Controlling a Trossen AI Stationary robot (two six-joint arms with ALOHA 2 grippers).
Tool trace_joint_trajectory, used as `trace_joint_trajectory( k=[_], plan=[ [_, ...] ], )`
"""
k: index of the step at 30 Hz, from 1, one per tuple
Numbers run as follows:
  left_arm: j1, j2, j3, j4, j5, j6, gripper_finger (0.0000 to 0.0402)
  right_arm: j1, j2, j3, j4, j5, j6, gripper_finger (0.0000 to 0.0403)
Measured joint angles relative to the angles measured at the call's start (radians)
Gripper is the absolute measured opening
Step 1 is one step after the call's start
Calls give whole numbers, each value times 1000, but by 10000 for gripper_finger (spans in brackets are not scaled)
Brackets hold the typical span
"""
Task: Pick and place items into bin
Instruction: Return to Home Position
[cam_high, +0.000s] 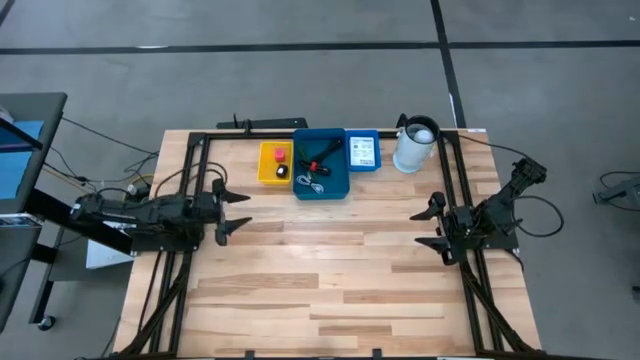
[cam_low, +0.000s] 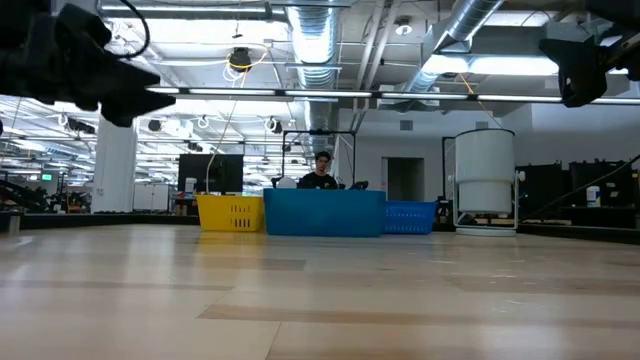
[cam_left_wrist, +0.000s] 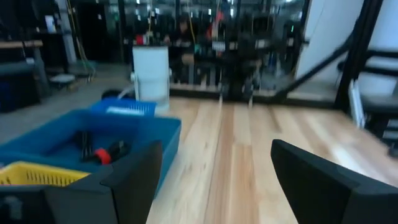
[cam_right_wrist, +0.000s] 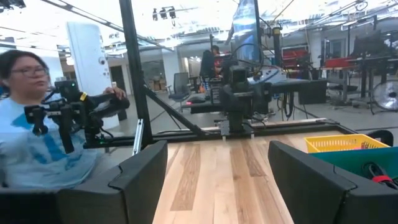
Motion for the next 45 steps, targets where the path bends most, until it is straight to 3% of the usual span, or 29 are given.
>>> trace_joint_trajectory(
  k=[4,45],
  plan=[
    [0,-77,0,2,0,0,292,0,0,0,0,0,0,276],
    [0,-62,6,-18,-2,1,292,0,0,-1,0,0,0,276]
  ],
)
